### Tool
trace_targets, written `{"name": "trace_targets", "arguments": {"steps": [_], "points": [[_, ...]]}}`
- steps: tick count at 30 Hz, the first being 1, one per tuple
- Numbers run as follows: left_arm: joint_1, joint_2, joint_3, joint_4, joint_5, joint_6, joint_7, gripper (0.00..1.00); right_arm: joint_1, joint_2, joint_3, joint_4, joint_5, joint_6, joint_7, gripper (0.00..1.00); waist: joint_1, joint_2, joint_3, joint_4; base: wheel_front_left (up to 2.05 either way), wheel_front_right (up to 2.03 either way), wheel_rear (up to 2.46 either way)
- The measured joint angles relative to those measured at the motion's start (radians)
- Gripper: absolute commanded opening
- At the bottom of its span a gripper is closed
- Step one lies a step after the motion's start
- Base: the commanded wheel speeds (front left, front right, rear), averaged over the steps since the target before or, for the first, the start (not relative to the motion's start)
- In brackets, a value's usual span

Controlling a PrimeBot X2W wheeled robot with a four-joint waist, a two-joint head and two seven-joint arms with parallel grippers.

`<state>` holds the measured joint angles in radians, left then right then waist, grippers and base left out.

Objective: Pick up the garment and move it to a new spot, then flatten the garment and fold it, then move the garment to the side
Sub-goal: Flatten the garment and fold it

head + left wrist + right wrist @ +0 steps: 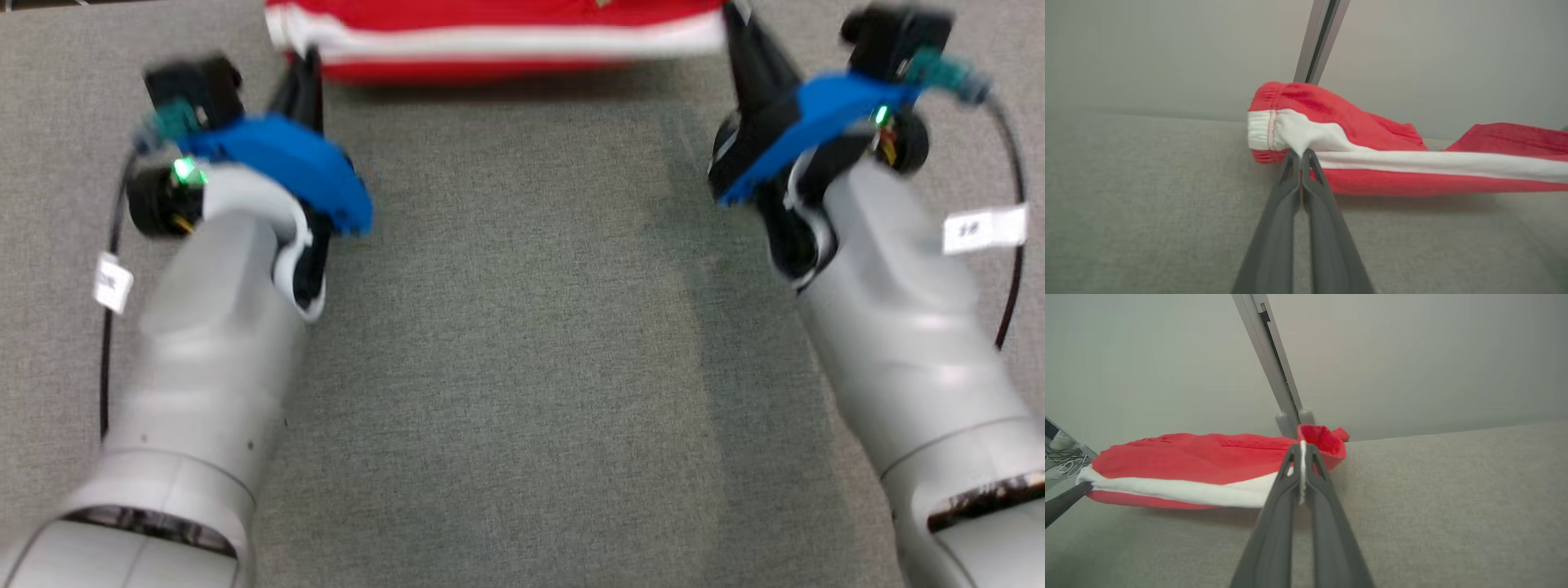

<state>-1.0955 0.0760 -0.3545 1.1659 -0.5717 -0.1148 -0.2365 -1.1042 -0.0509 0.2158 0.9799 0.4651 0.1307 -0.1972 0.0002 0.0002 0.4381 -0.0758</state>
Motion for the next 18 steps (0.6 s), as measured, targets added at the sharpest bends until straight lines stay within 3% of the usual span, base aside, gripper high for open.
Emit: {"name": "trace_targets", "arguments": {"steps": [6, 10, 18], "points": [[0.128, -0.017, -0.089, 0.046, 0.034, -0.010, -0.018, 0.00, 0.137, 0.000, 0.104, 0.038, 0.112, 0.000, -0.048, 0.00, -0.0001, -0.0001, -0.005, 0.001, 0.00, 0.00, 0.00], [0.249, -0.006, -0.124, -0.047, 0.040, -0.015, -0.026, 0.00, 0.251, -0.002, 0.139, -0.014, 0.155, 0.000, -0.061, 0.00, -0.0003, -0.0001, -0.036, -0.006, 0.00, 0.00, 0.00], [0.582, 0.067, -0.082, -0.391, 0.048, -0.012, -0.026, 0.00, 0.590, -0.097, 0.078, -0.361, 0.121, 0.000, -0.064, 0.00, -0.0005, -0.0003, -0.140, -0.002, 0.00, 0.00, 0.00]]}}
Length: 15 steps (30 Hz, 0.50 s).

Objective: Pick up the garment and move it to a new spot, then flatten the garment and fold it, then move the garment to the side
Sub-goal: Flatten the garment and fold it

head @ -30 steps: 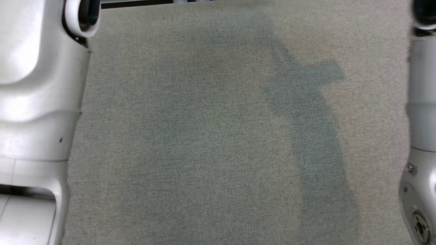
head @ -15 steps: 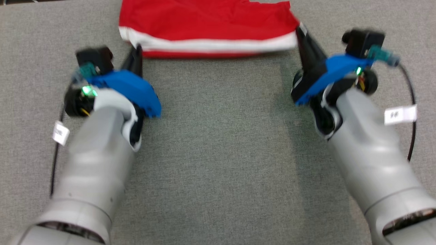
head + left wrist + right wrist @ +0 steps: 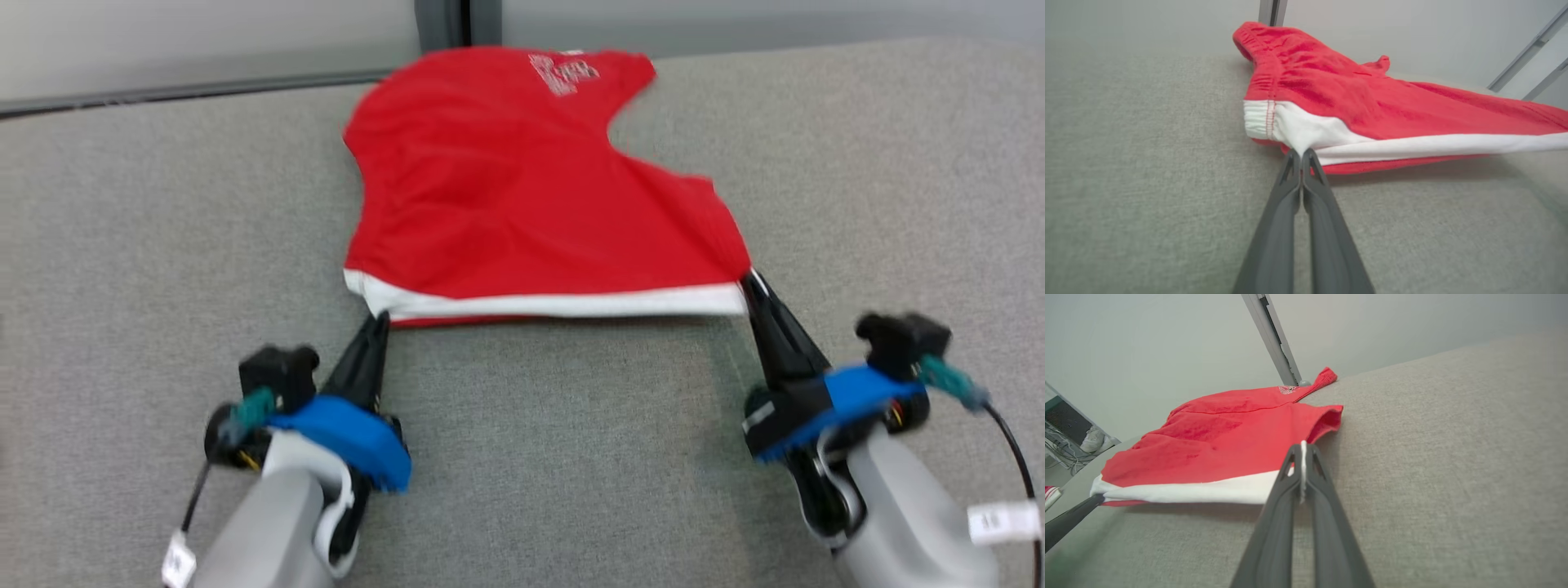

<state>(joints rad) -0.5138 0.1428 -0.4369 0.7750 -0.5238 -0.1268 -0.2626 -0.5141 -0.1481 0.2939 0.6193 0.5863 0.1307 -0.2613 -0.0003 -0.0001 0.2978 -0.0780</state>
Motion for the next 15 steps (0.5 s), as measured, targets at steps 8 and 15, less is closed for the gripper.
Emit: {"name": "trace_targets", "arguments": {"steps": [8, 15], "points": [[0.381, 0.070, -0.015, -0.536, 0.012, 0.131, 0.111, 0.00, 0.417, -0.011, -0.141, -0.375, -0.082, 0.000, 0.094, 0.00, -0.0001, -0.0001, -0.089, 0.032, 0.00, 0.00, 0.00], [0.608, 0.155, -0.027, -0.969, -0.013, 0.258, 0.338, 0.00, 0.660, 0.057, -0.284, -0.731, -0.180, 0.000, 0.332, 0.00, 0.0001, -0.0001, -0.106, 0.042, 0.00, 0.00, 0.00]]}}
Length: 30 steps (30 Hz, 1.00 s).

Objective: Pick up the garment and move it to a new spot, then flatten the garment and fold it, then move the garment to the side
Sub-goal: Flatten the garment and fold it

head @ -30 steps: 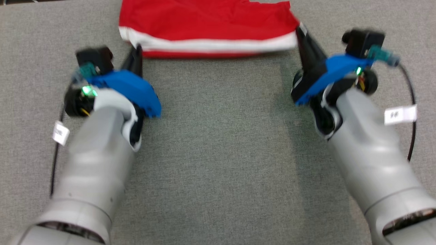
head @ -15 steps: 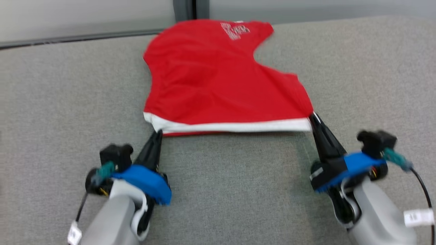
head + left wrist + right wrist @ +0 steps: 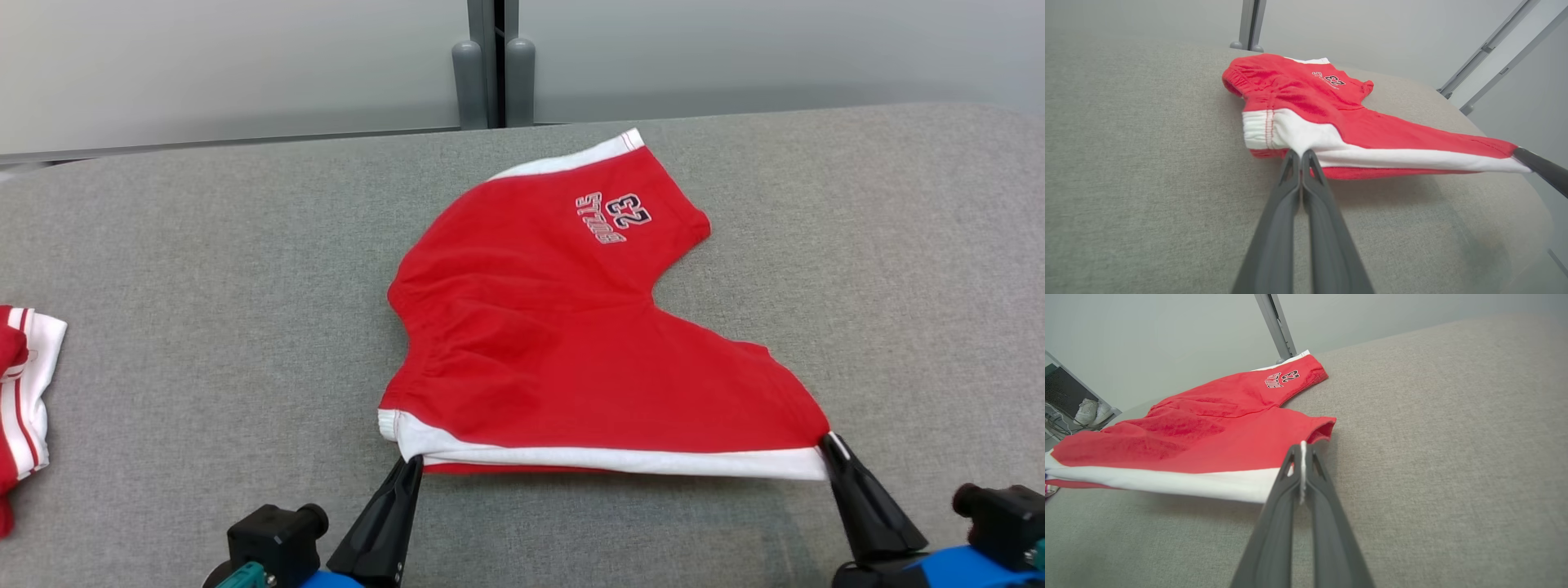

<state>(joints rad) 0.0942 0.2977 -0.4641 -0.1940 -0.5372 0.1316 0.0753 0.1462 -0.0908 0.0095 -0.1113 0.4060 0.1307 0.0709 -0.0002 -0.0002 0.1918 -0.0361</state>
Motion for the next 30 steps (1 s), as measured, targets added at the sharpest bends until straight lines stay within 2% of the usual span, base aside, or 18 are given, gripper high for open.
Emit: {"name": "trace_targets", "arguments": {"steps": [3, 6, 8, 11, 17, 22, 30], "points": [[0.035, 0.030, -0.001, -0.107, 0.000, 0.028, 0.064, 0.00, 0.047, 0.020, -0.035, -0.109, -0.017, 0.000, 0.081, 0.00, 0.0000, 0.0000, -0.002, 0.002, 0.00, 0.00, 0.00], [0.030, 0.044, 0.004, -0.142, -0.011, 0.031, 0.101, 0.00, 0.052, 0.030, -0.066, -0.163, -0.018, 0.000, 0.129, 0.00, 0.0001, 0.0000, 0.000, 0.005, 0.00, 0.00, 0.00], [0.006, 0.052, 0.012, -0.134, -0.020, 0.024, 0.118, 0.00, 0.045, 0.034, -0.083, -0.170, -0.017, 0.000, 0.146, 0.00, 0.0001, 0.0000, 0.004, 0.006, 0.00, 0.00, 0.00], [-0.049, 0.054, 0.018, -0.093, -0.056, -0.009, 0.145, 0.00, -0.008, 0.038, -0.099, -0.152, -0.006, 0.000, 0.156, 0.00, 0.0001, 0.0000, 0.021, 0.002, 0.00, 0.00, 0.00], [-0.221, 0.053, 0.038, 0.030, -0.099, -0.073, 0.180, 0.00, -0.206, 0.041, -0.112, -0.028, 0.038, 0.001, 0.139, 0.00, 0.0003, 0.0002, 0.099, -0.010, 0.00, 0.00, 0.00], [-0.386, 0.035, 0.050, 0.113, -0.114, -0.119, 0.196, 0.00, -0.435, 0.038, -0.090, 0.102, 0.038, 0.000, 0.140, 0.00, 0.0006, 0.0004, 0.182, -0.001, 0.00, 0.00, 0.00], [-0.597, 0.001, 0.053, 0.242, -0.114, -0.177, 0.185, 0.00, -0.792, -0.025, -0.051, 0.379, 0.042, 0.000, 0.111, 0.00, 0.0005, 0.0005, 0.274, 0.059, 0.00, 0.00, 0.00]]}}
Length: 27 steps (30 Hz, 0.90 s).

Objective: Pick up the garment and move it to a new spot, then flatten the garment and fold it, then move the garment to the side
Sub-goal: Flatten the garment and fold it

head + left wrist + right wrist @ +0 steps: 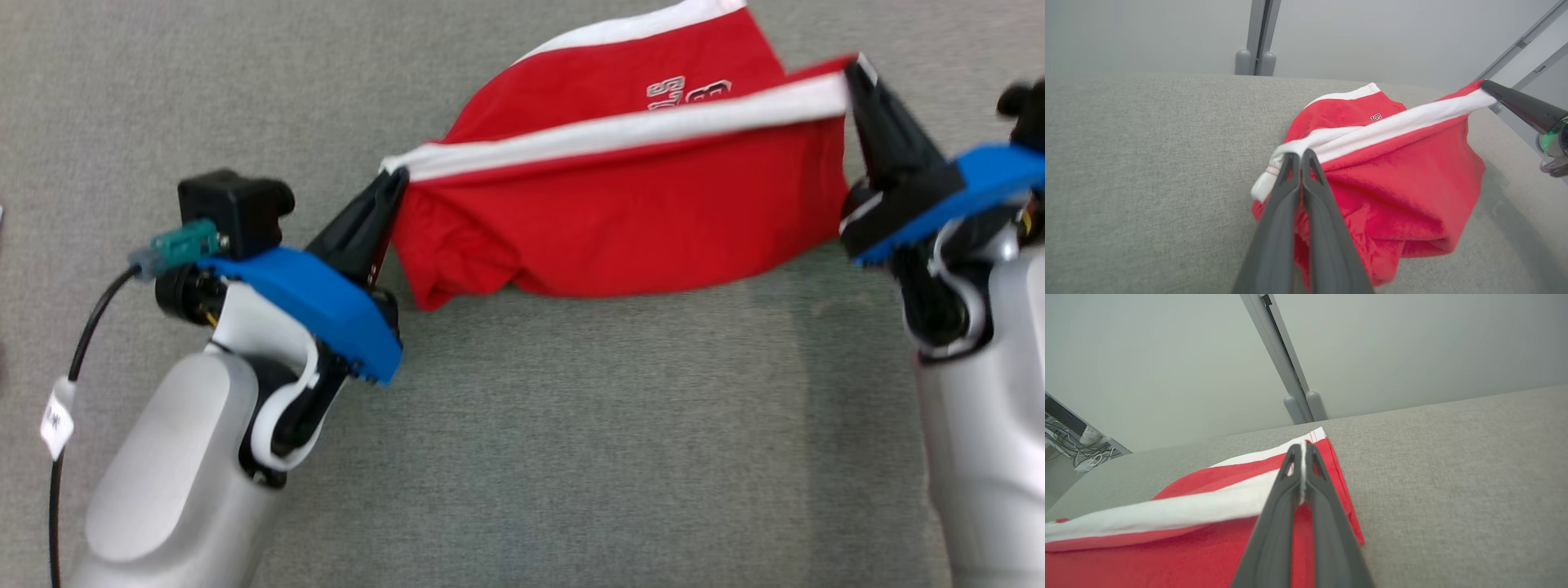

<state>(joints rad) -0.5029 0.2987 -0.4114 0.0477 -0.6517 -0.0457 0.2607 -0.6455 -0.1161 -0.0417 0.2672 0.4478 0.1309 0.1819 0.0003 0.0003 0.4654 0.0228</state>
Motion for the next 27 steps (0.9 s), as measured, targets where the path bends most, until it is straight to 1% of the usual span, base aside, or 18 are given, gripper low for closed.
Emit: {"name": "trace_targets", "arguments": {"steps": [4, 8, 12, 17, 18, 19, 20, 21, 25, 27], "points": [[-0.088, -0.028, -0.009, 0.068, 0.001, -0.018, -0.014, 0.00, -0.153, -0.039, 0.012, 0.151, 0.003, 0.000, -0.036, 0.00, 0.0000, 0.0000, 0.033, 0.032, 0.00, 0.00, 0.00], [-0.175, -0.059, -0.024, 0.137, 0.010, -0.039, -0.047, 0.00, -0.272, -0.065, 0.029, 0.292, -0.003, 0.000, -0.093, 0.00, -0.0001, 0.0000, 0.066, 0.059, 0.00, 0.00, 0.00], [-0.241, -0.086, -0.042, 0.215, 0.018, -0.053, -0.071, 0.00, -0.358, -0.073, 0.062, 0.404, -0.019, 0.000, -0.159, 0.00, -0.0001, 0.0000, 0.096, 0.078, 0.00, 0.00, 0.00], [-0.288, -0.102, -0.070, 0.302, 0.011, -0.069, -0.101, 0.00, -0.426, -0.072, 0.113, 0.529, -0.038, 0.000, -0.246, 0.00, -0.0001, 0.0001, 0.115, 0.082, 0.00, 0.00, 0.00], [-0.294, -0.105, -0.079, 0.313, 0.011, -0.070, -0.109, 0.00, -0.431, -0.072, 0.119, 0.552, -0.041, 0.000, -0.267, 0.25, -0.0001, 0.0001, 0.116, 0.082, 0.00, 0.00, 0.00], [-0.300, -0.109, -0.085, 0.323, 0.011, -0.071, -0.116, 0.18, -0.436, -0.071, 0.127, 0.573, -0.041, 0.000, -0.282, 1.00, -0.0002, 0.0001, 0.115, 0.081, 0.00, 0.00, 0.00], [-0.302, -0.111, -0.091, 0.332, 0.011, -0.074, -0.125, 0.44, -0.438, -0.070, 0.143, 0.585, -0.043, 0.000, -0.306, 1.00, -0.0003, 0.0000, 0.114, 0.081, 0.00, 0.00, 0.00], [-0.303, -0.112, -0.095, 0.340, 0.011, -0.076, -0.138, 1.00, -0.439, -0.069, 0.155, 0.594, -0.043, 0.000, -0.331, 1.00, -0.0003, 0.0000, 0.112, 0.080, 0.00, 0.00, 0.00], [-0.297, -0.109, -0.095, 0.363, 0.020, -0.076, -0.201, 1.00, -0.437, -0.075, 0.204, 0.607, -0.061, 0.000, -0.417, 1.00, -0.0003, 0.0000, 0.097, 0.072, 0.00, 0.00, 0.00], [-0.280, -0.104, -0.088, 0.364, 0.037, -0.058, -0.244, 1.00, -0.426, -0.083, 0.214, 0.589, -0.072, 0.000, -0.435, 1.00, -0.0003, 0.0000, 0.087, 0.065, 0.00, 0.00, 0.00]]}}
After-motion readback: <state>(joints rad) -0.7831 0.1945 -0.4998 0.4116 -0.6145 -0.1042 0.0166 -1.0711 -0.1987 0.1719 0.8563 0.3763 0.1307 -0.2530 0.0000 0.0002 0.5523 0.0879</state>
